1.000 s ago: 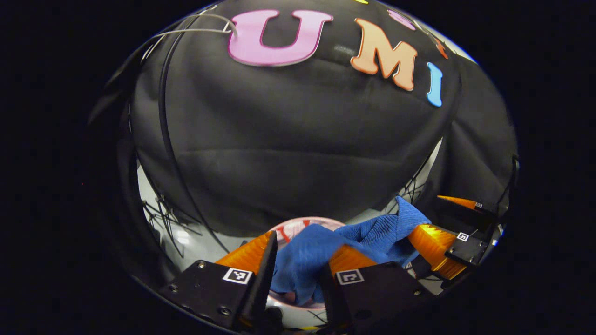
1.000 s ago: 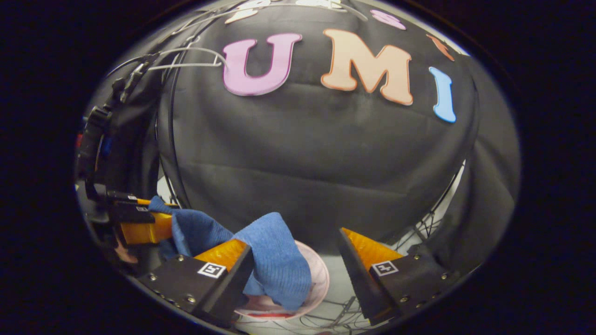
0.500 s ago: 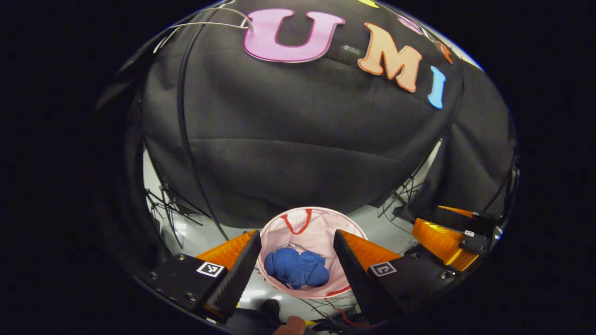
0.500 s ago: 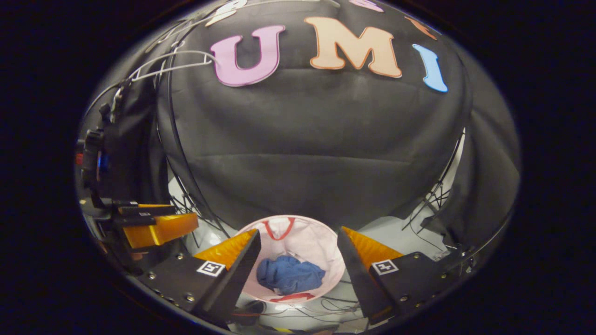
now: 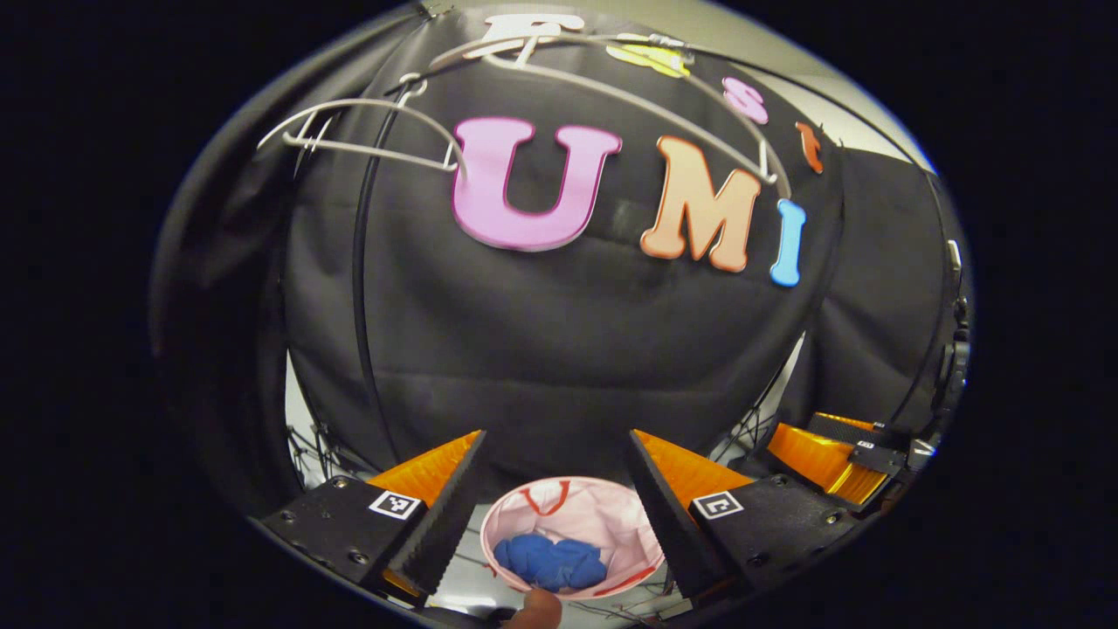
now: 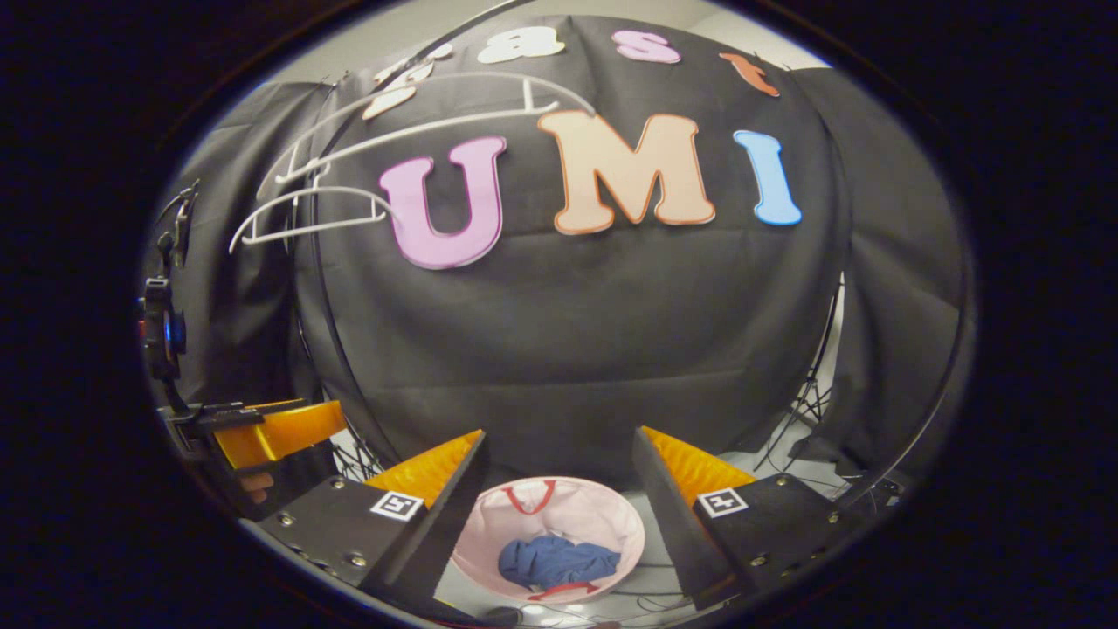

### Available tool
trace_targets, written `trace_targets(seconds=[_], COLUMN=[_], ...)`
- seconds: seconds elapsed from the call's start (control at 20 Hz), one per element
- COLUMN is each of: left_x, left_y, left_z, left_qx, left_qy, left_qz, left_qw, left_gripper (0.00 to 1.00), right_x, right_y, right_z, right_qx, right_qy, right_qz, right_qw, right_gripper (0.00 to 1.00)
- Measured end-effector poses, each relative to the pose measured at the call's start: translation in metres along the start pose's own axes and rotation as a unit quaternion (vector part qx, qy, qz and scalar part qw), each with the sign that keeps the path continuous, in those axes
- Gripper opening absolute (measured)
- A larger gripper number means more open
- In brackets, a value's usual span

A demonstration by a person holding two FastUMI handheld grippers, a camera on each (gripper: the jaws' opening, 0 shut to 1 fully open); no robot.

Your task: Grasp the clothes on the hanger with both hands and then place them into the laundry hamper below.

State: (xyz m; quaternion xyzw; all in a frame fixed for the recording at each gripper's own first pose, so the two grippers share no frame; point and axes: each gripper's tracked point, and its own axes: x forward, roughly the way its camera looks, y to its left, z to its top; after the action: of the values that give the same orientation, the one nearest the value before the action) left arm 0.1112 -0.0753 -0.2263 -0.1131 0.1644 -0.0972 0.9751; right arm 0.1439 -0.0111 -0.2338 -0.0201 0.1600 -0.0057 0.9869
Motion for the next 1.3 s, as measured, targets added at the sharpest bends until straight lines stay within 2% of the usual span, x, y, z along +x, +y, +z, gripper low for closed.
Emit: trace_targets(seconds=[0.1, 0.15, 0.3, 0.45, 0.5, 0.6, 0.7, 0.95, 1.15, 1.2, 1.3], left_x=[-0.005, -0.007, -0.020, -0.033, -0.040, -0.052, -0.065, -0.091, -0.102, -0.104, -0.107], left_y=[-0.006, -0.013, -0.023, -0.011, -0.009, -0.006, -0.003, -0.011, -0.013, -0.013, -0.015], left_z=[0.039, 0.054, 0.091, 0.118, 0.123, 0.135, 0.145, 0.168, 0.153, 0.148, 0.143], left_qx=[0.016, 0.018, 0.021, 0.037, 0.044, 0.059, 0.060, 0.052, 0.057, 0.058, 0.065], left_qy=[-0.048, -0.060, -0.086, -0.107, -0.111, -0.121, -0.128, -0.154, -0.146, -0.145, -0.149], left_qz=[-0.004, -0.009, -0.013, 0.013, 0.018, 0.029, 0.041, 0.033, 0.033, 0.035, 0.036], left_qw=[0.999, 0.998, 0.996, 0.994, 0.993, 0.990, 0.989, 0.986, 0.987, 0.987, 0.986], left_gripper=[0.97, 0.94, 0.96, 0.96, 0.93, 0.94, 0.94, 0.94, 0.98, 0.94, 0.94], right_x=[-0.009, -0.015, -0.032, -0.049, -0.056, -0.071, -0.082, -0.109, -0.113, -0.113, -0.113], right_y=[-0.003, -0.006, -0.020, -0.038, -0.040, -0.040, -0.034, -0.018, 0.013, 0.016, 0.023], right_z=[0.026, 0.037, 0.080, 0.119, 0.129, 0.146, 0.157, 0.185, 0.191, 0.186, 0.181], right_qx=[-0.004, 0.001, 0.028, 0.010, 0.002, 0.000, 0.013, 0.006, -0.001, -0.005, -0.015], right_qy=[-0.014, -0.019, -0.056, -0.098, -0.108, -0.129, -0.141, -0.179, -0.183, -0.177, -0.175], right_qz=[0.005, 0.008, 0.002, -0.032, -0.035, -0.036, -0.022, -0.015, 0.014, 0.016, 0.019], right_qw=[1.000, 1.000, 0.998, 0.995, 0.994, 0.991, 0.990, 0.984, 0.983, 0.984, 0.984], right_gripper=[0.99, 0.98, 0.99, 0.98, 0.98, 0.99, 0.99, 0.98, 0.97, 0.99, 0.97])
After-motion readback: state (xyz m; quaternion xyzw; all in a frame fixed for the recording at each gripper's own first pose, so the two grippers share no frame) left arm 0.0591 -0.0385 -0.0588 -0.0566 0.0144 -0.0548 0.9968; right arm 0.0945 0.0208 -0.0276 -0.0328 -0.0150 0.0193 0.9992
